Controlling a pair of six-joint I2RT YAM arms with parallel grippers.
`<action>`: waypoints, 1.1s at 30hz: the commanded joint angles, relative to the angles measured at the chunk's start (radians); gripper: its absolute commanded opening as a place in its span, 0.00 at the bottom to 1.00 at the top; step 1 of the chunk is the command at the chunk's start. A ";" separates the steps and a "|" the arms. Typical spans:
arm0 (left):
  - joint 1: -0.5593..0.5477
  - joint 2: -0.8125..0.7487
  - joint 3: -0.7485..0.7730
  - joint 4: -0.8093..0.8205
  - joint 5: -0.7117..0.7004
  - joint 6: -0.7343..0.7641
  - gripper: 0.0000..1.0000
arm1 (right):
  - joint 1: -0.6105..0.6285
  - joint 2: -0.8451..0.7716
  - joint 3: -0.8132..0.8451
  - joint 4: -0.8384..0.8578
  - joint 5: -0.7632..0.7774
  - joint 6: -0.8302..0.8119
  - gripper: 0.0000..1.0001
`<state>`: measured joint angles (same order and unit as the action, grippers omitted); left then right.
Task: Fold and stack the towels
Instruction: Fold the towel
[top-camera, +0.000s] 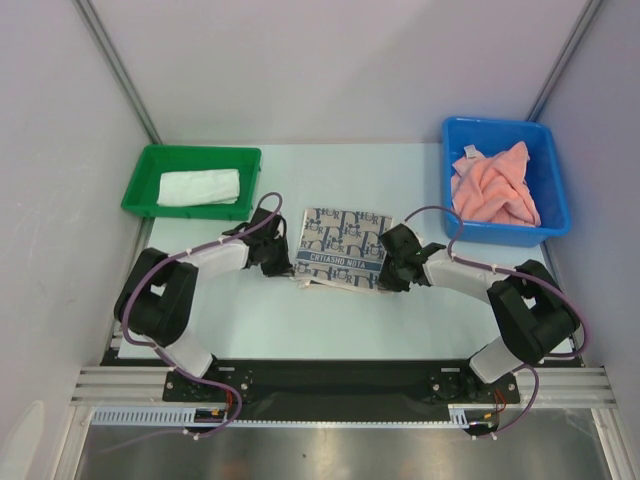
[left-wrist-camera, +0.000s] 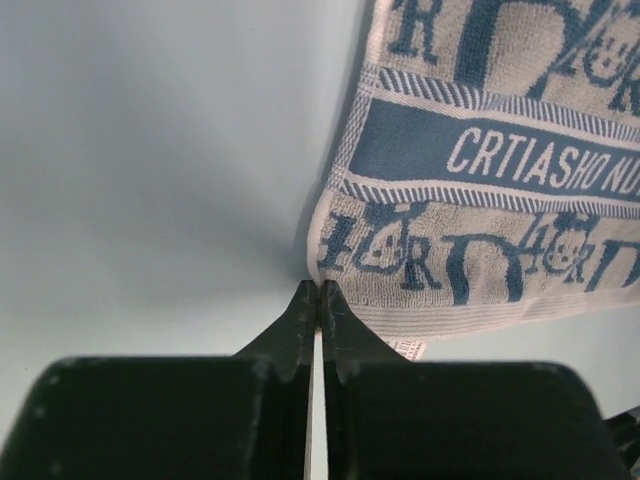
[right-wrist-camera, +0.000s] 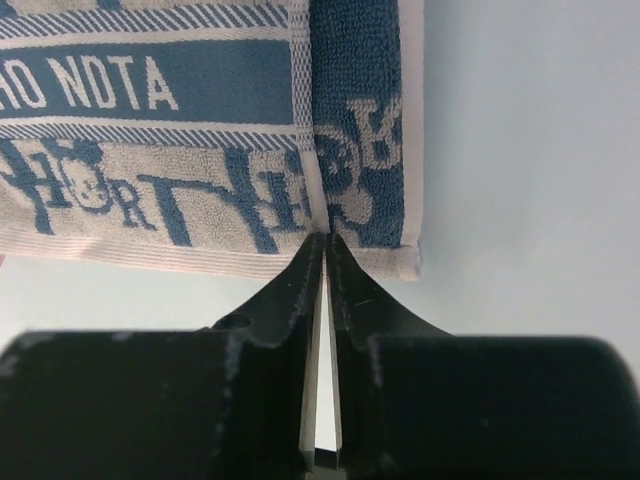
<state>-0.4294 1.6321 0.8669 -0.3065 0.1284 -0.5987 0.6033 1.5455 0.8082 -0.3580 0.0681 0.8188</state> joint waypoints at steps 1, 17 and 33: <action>0.006 0.000 0.060 -0.008 0.028 0.016 0.00 | 0.007 -0.001 0.022 0.022 0.041 -0.026 0.04; 0.004 -0.072 0.218 -0.118 0.118 0.005 0.00 | -0.101 -0.096 0.192 -0.142 0.073 -0.193 0.00; -0.098 -0.005 -0.040 0.047 0.103 -0.058 0.00 | -0.146 -0.153 -0.102 0.002 -0.039 -0.231 0.00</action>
<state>-0.5236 1.6138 0.8513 -0.3138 0.2420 -0.6373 0.4583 1.3876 0.7273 -0.4236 0.0429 0.6052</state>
